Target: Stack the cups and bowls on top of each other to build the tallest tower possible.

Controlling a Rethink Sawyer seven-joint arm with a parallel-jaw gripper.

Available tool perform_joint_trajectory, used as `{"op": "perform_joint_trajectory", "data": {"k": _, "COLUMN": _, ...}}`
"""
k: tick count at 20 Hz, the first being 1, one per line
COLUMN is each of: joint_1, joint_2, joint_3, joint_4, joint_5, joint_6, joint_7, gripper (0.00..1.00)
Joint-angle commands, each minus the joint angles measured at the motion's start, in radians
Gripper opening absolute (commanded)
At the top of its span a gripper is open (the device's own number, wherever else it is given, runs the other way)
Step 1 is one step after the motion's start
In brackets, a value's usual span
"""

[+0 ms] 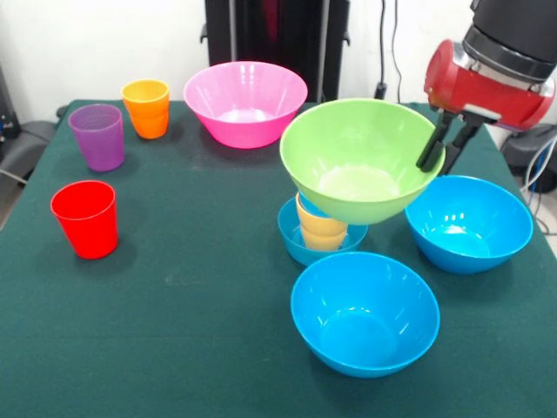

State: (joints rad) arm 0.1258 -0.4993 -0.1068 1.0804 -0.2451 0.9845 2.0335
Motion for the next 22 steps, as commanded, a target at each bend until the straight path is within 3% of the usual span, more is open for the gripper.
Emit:
{"op": "perform_joint_trajectory", "data": {"k": 1, "joint_1": -0.023, "joint_2": 0.067, "joint_3": 0.131, "joint_4": 0.050, "joint_5": -0.032, "joint_6": 0.110, "joint_7": -0.196, "gripper": 0.00}}
{"op": "perform_joint_trajectory", "data": {"k": 12, "joint_1": 0.018, "joint_2": 0.017, "joint_3": 0.054, "joint_4": 0.068, "joint_5": -0.079, "joint_6": 0.135, "joint_7": -0.150, "gripper": 0.00}}
{"op": "perform_joint_trajectory", "data": {"k": 22, "joint_1": 0.035, "joint_2": -0.002, "joint_3": 0.026, "joint_4": 0.118, "joint_5": -0.071, "joint_6": 0.111, "joint_7": -0.100, "gripper": 0.00}}
